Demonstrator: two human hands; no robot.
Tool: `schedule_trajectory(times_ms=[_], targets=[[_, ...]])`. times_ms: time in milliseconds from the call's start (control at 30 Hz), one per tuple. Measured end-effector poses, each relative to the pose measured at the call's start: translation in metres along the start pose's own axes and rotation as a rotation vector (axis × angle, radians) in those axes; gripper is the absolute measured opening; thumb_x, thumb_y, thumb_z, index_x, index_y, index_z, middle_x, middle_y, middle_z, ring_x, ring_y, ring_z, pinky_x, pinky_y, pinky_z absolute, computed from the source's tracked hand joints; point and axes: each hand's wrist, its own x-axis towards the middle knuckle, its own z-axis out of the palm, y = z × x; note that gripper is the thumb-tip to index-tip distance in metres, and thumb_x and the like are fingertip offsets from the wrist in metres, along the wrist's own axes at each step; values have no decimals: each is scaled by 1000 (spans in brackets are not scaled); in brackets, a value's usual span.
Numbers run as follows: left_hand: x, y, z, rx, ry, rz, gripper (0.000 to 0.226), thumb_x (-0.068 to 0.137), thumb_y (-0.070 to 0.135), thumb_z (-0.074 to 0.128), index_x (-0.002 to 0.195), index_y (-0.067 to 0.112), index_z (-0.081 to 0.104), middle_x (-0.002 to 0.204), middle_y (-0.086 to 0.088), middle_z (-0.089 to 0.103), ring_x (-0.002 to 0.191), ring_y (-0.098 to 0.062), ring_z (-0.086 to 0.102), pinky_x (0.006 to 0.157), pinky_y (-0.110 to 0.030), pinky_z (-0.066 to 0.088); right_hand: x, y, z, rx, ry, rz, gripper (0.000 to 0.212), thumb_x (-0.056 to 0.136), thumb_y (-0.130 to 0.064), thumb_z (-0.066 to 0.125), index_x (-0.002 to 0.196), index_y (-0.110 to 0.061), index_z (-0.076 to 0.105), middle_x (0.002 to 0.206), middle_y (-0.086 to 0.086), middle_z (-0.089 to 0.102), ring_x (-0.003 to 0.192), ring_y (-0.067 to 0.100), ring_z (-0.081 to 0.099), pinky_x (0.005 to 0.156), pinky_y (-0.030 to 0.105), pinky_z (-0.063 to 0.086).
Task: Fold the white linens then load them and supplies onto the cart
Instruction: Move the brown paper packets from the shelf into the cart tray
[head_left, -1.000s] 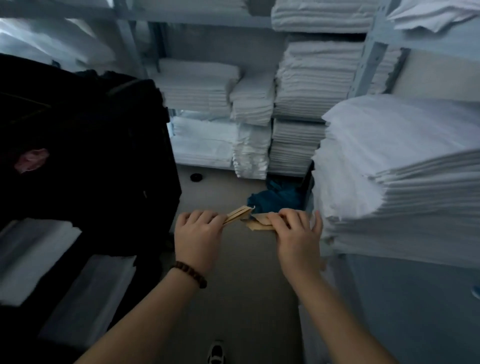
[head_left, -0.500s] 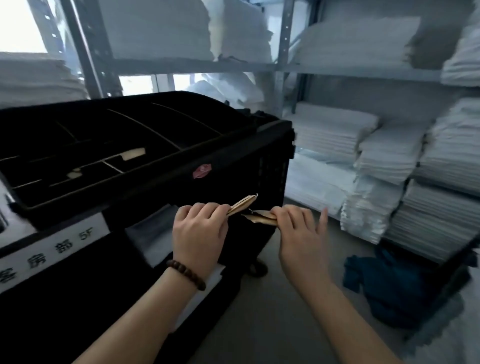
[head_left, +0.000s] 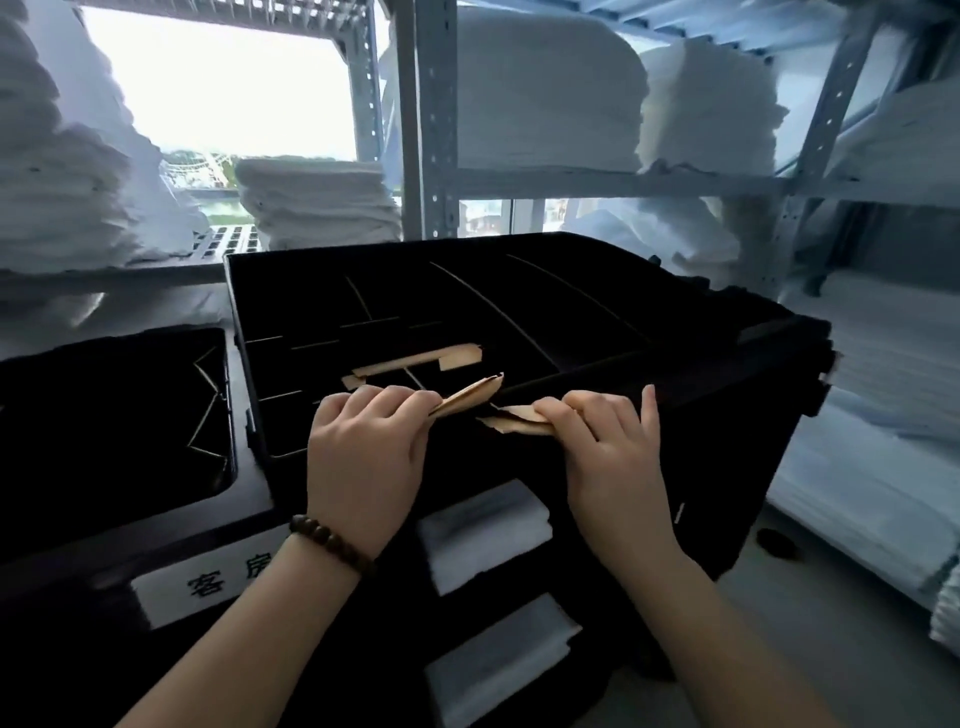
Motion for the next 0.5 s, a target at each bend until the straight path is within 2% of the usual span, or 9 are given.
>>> schedule_trajectory(times_ms=[200, 333, 500], targets=[[23, -29, 9, 91, 52, -23, 13, 89, 22, 60, 92, 18, 72, 89, 5, 71, 81, -23, 65, 77, -38, 45, 45, 13, 32, 50, -48, -74, 47, 83, 7, 63, 125, -14, 59, 112, 6, 59, 105, 28, 55, 108, 70, 21], [36, -41, 18, 141, 43, -50, 14, 90, 23, 60, 93, 19, 73, 89, 6, 71, 81, -22, 65, 78, -38, 44, 71, 26, 54, 71, -86, -120, 45, 83, 5, 66, 124, -13, 62, 111, 3, 63, 101, 24, 59, 107, 70, 22], [48, -49, 37, 210, 39, -77, 14, 90, 24, 59, 93, 20, 72, 89, 7, 71, 82, -20, 65, 79, -37, 42, 99, 43, 86, 123, -134, -180, 35, 81, 1, 71, 113, -11, 65, 94, -2, 70, 89, 19, 64, 109, 65, 26]])
